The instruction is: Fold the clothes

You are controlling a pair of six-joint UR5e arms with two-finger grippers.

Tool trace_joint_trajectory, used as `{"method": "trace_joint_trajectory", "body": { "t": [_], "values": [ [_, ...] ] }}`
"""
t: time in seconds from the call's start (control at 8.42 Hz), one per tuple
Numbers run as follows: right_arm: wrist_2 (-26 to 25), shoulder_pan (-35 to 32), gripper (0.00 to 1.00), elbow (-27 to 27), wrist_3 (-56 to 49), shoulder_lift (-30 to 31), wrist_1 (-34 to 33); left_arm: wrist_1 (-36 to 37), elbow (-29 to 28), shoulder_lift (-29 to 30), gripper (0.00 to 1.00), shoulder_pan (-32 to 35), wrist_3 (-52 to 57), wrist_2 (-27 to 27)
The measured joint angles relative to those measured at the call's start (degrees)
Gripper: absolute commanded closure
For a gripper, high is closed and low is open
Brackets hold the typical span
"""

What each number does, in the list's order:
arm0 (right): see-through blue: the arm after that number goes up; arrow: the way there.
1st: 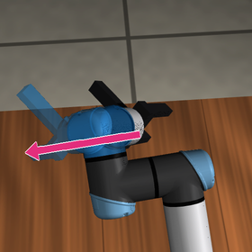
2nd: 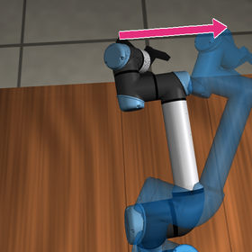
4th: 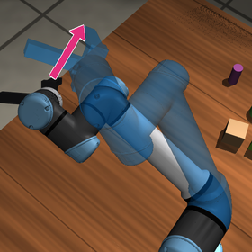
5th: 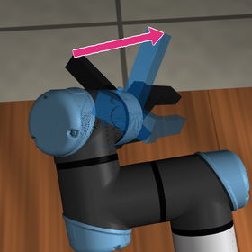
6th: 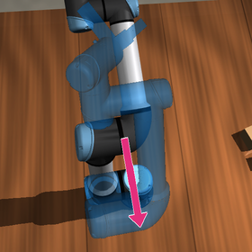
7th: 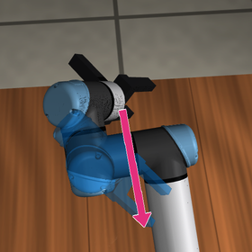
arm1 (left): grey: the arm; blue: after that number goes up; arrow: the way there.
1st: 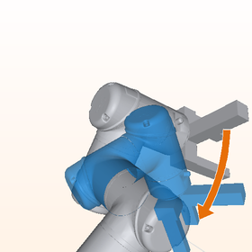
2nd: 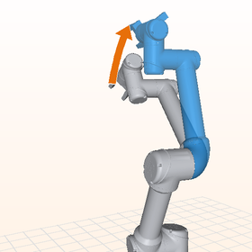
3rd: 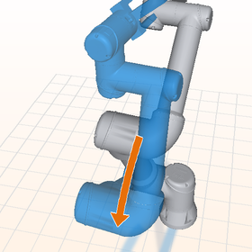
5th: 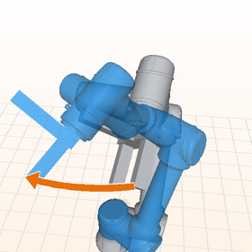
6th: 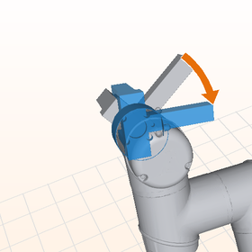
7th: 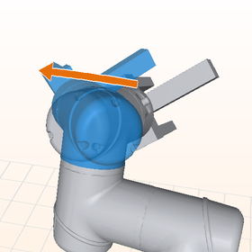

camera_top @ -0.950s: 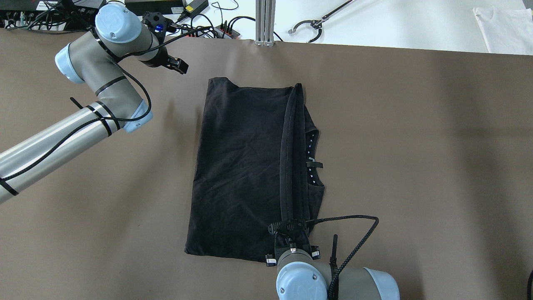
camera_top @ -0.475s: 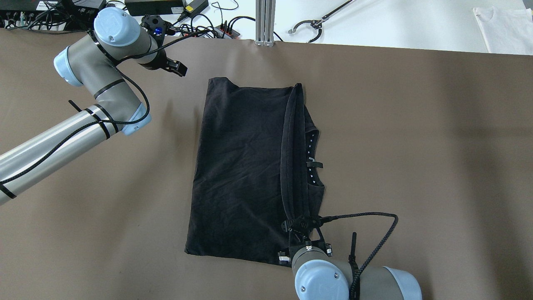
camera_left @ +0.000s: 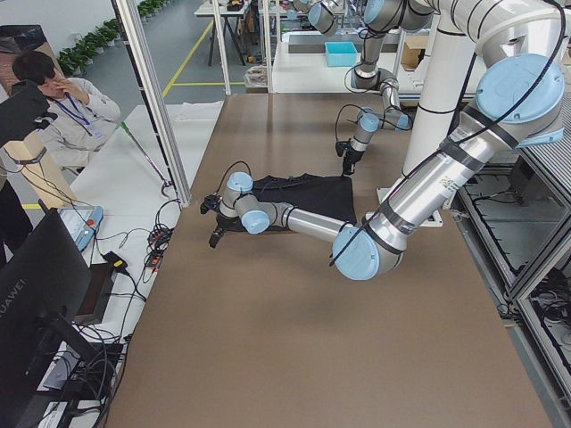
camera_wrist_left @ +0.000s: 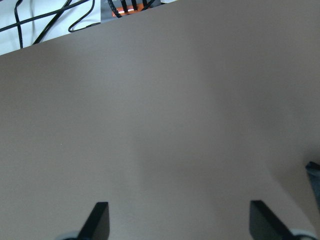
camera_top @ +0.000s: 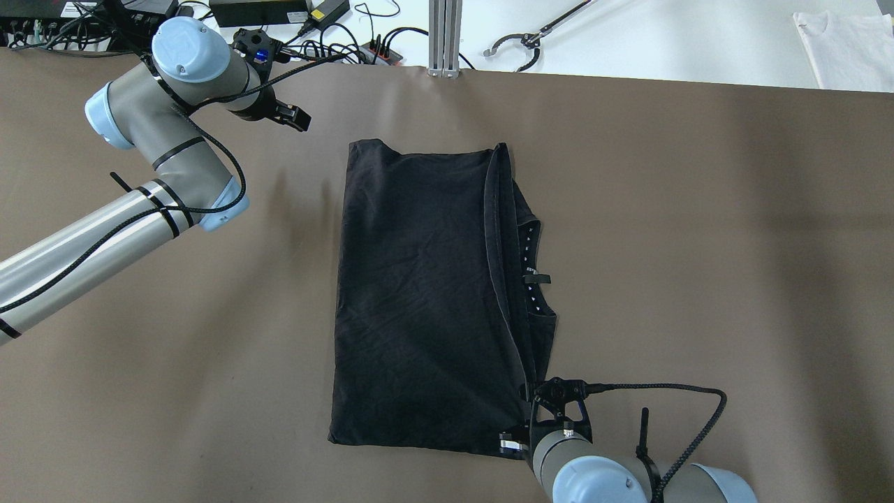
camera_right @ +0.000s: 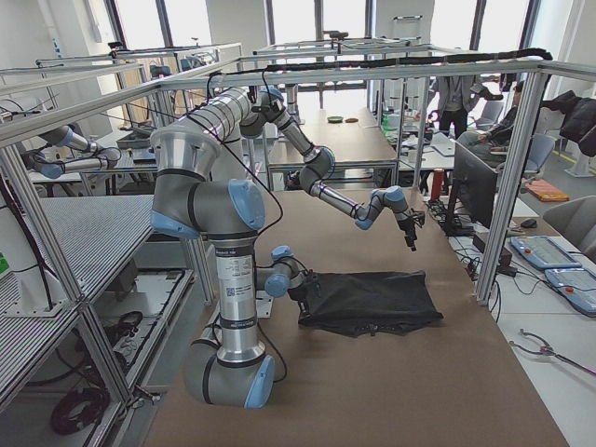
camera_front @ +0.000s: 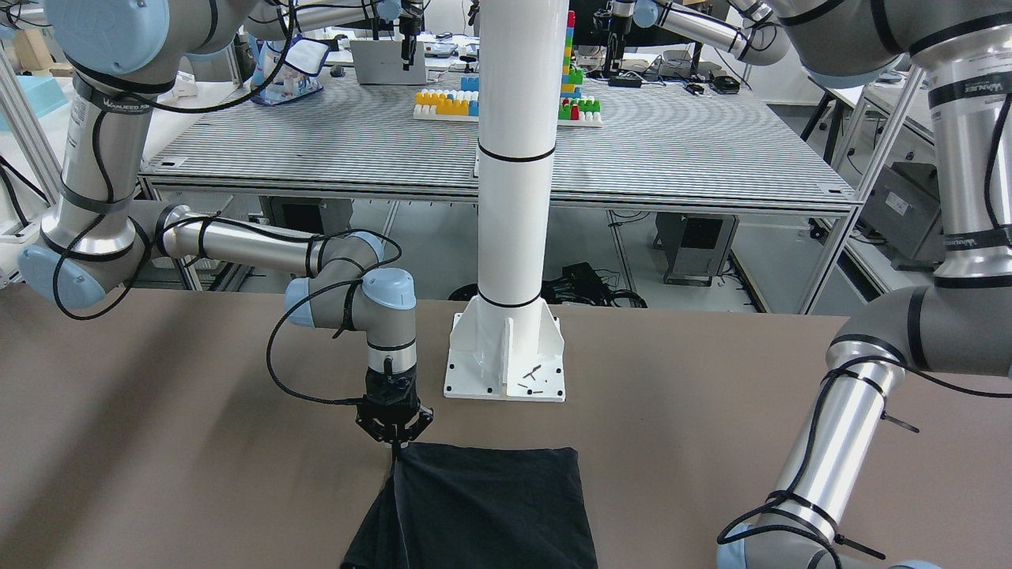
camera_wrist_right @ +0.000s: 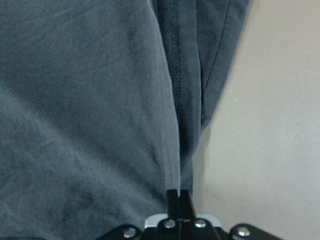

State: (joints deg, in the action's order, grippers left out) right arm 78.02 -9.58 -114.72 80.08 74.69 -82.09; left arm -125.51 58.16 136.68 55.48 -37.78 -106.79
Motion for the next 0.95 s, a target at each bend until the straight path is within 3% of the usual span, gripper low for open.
{"method": "trace_joint_trajectory", "body": {
  "t": [0.24, 0.59, 0.95],
  "values": [
    [-1.1, 1.2, 0.07, -0.1, 7.1, 0.8, 1.5, 0.0, 0.3, -0.1, 0.0, 0.0, 0.0, 0.0],
    [-2.0, 0.0, 0.07, -1.9, 9.6, 0.7, 4.0, 0.0, 1.1, 0.0, 0.0, 0.0, -1.0, -1.4],
    [-1.8, -3.7, 0.08, -2.1, 15.0, 0.7, 5.9, 0.1, 4.8, -1.2, 0.0, -0.4, -9.7, -5.0]
  ]
}}
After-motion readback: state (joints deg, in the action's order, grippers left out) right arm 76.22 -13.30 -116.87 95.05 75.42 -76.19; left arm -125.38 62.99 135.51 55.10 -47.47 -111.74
